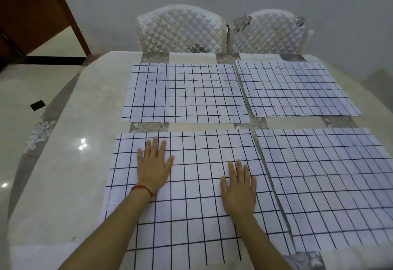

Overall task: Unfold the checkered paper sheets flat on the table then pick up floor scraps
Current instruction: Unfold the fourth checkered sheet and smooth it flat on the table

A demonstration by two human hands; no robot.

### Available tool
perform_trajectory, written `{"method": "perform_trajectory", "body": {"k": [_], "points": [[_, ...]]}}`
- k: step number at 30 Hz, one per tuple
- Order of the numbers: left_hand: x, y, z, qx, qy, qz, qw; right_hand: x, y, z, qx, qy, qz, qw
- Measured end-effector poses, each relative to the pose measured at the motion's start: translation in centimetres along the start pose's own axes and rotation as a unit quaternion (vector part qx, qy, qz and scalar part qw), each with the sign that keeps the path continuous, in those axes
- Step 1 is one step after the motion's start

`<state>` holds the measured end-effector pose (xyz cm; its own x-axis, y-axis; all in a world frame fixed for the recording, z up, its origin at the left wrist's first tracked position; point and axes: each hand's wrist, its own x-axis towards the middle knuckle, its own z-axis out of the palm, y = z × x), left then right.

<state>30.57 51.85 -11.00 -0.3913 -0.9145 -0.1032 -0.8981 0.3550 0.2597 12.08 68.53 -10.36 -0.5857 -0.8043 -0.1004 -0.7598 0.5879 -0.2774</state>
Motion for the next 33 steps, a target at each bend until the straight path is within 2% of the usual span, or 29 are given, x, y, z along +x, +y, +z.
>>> {"method": "perform_trajectory", "body": {"k": [3, 6, 9, 11, 16, 19, 22, 25, 30, 33], "points": [[-0.9, -0.4, -0.7, -0.003, -0.015, 0.017, 1.0, 0.2, 0.1, -1.0, 0.013, -0.048, -0.002, 0.999], [-2.6, 0.5, -1.8, -0.035, -0.009, 0.043, 0.998, -0.1, 0.1, -3.2, 0.107, -0.082, -0.002, 0.991], [-5.0, 2.1, -3.3, -0.054, -0.026, 0.086, 0.995, -1.7, -0.3, -6.0, 0.18, -0.082, -0.009, 0.98], [-6.9, 3.3, -4.7, -0.046, -0.034, 0.12, 0.991, -3.3, -0.4, -7.9, 0.187, -0.078, -0.028, 0.979], [-13.4, 5.7, -9.5, -0.046, 0.037, 0.144, 0.988, -9.2, 0.0, -12.6, 0.25, -0.034, -0.073, 0.965], [-18.7, 6.7, -12.7, -0.108, 0.039, 0.139, 0.984, -13.8, 0.8, -15.3, 0.282, -0.006, -0.099, 0.954], [-25.4, 7.9, -14.5, -0.186, 0.044, 0.097, 0.977, -19.1, 2.6, -17.6, 0.278, 0.02, -0.126, 0.952], [-32.7, 9.4, -14.5, -0.211, 0.061, 0.081, 0.972, -25.2, 5.1, -19.0, 0.291, 0.037, -0.144, 0.945], [-44.5, 11.2, -13.9, -0.25, 0.092, 0.095, 0.959, -34.6, 9.2, -19.4, 0.295, 0.075, -0.171, 0.937], [-50.5, 10.8, -13.0, -0.254, 0.126, 0.123, 0.951, -39.3, 11.2, -18.1, 0.292, 0.068, -0.177, 0.937]]}}
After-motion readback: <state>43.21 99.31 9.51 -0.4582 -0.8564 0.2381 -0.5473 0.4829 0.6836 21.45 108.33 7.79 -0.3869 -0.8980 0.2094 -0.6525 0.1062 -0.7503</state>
